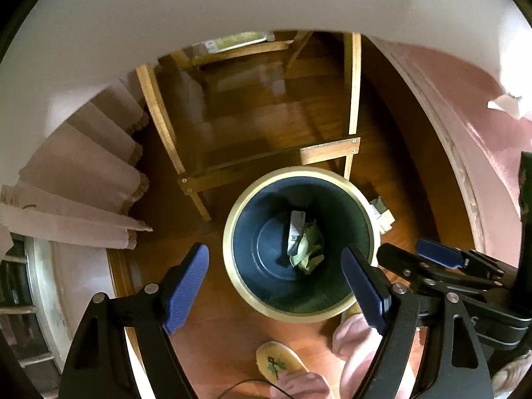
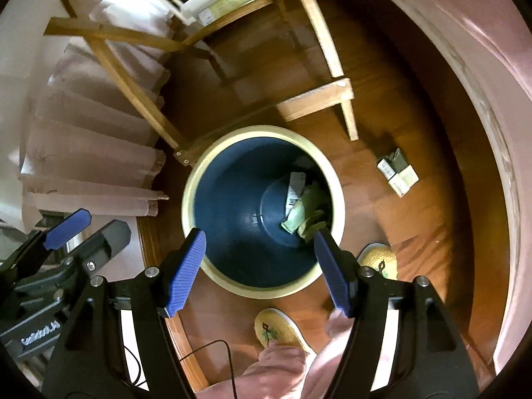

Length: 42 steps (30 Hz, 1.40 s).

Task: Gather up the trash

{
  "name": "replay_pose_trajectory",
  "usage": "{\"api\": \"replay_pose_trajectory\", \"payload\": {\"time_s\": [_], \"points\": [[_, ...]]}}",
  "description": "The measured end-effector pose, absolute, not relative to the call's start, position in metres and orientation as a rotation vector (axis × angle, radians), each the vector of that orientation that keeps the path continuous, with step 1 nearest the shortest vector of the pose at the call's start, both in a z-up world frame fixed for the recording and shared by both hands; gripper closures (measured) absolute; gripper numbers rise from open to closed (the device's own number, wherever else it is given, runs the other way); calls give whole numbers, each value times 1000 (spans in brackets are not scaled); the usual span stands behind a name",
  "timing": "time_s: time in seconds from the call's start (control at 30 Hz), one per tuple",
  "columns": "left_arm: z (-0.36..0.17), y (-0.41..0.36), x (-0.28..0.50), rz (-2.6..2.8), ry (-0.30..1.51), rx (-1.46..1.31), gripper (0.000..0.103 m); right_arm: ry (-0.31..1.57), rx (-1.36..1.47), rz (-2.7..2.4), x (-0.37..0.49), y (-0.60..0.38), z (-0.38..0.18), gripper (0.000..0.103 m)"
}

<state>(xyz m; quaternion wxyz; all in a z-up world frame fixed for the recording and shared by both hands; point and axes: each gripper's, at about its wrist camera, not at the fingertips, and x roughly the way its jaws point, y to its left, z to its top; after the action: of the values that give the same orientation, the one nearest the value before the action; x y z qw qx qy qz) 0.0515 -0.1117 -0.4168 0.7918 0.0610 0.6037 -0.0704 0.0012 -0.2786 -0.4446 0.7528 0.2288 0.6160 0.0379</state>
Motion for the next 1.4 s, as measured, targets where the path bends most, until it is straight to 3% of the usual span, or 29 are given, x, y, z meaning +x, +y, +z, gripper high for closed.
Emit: {"api": "replay_pose_trajectory", "payload": {"time_s": [0.53, 0.73, 1.0, 1.2, 1.4], "points": [[-479, -165, 44, -172, 1240, 176, 25, 1238, 531, -145, -29, -377, -496, 38], [-527, -179, 50, -198, 1231, 169, 27, 1277, 344, -165, -19, -397, -572, 47], [-592, -170, 63, -158, 1248, 139, 30, 1380, 124, -154, 8, -399, -692, 49], [-620, -160, 66, -144, 1256, 135, 30, 1396, -54, -147, 33, -394, -748, 51], [-635, -156, 67, -149, 1261, 137, 30, 1431, -179, -135, 52, -389, -783, 66]]}}
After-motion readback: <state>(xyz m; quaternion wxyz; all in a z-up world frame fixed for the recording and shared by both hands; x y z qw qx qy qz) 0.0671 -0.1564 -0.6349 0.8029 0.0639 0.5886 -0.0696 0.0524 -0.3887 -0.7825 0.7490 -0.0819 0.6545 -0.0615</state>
